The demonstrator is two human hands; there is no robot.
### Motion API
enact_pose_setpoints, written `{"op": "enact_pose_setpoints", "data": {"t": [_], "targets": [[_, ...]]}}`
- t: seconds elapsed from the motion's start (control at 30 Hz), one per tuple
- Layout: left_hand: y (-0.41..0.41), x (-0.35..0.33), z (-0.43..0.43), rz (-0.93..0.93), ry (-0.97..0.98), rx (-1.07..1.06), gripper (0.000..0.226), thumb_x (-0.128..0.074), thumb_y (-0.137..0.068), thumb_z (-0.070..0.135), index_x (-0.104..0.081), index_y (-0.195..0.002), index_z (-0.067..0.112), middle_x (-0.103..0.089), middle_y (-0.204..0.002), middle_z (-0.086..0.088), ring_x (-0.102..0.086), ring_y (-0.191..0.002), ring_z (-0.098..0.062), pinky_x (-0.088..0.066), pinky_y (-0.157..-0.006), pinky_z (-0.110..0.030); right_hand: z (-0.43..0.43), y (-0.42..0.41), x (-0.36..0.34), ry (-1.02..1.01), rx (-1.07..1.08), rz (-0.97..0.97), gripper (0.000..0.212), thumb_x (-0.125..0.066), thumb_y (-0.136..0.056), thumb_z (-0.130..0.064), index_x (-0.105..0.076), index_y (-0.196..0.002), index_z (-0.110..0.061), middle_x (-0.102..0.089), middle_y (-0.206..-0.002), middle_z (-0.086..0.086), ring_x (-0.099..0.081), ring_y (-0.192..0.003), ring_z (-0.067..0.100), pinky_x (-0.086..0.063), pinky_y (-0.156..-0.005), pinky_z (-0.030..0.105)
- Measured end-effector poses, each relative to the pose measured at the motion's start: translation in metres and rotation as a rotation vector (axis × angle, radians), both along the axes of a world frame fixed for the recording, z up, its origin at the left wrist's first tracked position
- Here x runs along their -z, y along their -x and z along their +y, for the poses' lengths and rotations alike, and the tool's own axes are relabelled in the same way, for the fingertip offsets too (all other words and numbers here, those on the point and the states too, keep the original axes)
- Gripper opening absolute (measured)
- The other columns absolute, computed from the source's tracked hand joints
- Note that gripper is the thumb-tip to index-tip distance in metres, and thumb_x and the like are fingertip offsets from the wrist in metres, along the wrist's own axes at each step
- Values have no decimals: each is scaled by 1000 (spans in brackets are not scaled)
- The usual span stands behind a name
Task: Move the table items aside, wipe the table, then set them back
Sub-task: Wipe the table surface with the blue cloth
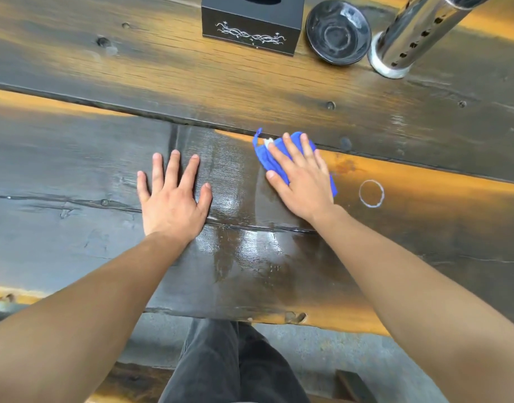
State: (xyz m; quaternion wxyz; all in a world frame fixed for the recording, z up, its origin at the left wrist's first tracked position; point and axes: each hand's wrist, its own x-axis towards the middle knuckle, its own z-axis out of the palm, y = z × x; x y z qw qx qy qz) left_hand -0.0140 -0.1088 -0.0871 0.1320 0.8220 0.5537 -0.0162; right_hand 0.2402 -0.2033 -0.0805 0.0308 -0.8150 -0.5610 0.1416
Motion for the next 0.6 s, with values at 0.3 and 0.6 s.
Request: {"op": "enact_pose_setpoints", "data": {"t": [0.3,0.6], "targets": [[0,0,0,-8,-10,-3,63,-29,-99,60,-22,-158,40,-18,-171,2,-2,-159,-26,-3,-126,-58,-54,68,5,-69,-168,-35,58,-37,-105,-58,-35,-160,-41,-31,-170,-9,-20,-161,22,-20,-129,45],[0,0,-2,-2,-13,-1,64,-29,-99,61,-22,-158,40,-18,-171,1,-3,-159,-26,-3,-126,-58,-109,127,17,-270,-219,-6,46,-47,-103,-48,-61,-144,-35,-56,-154,-9,-47,-148,16,-38,-115,35]]}}
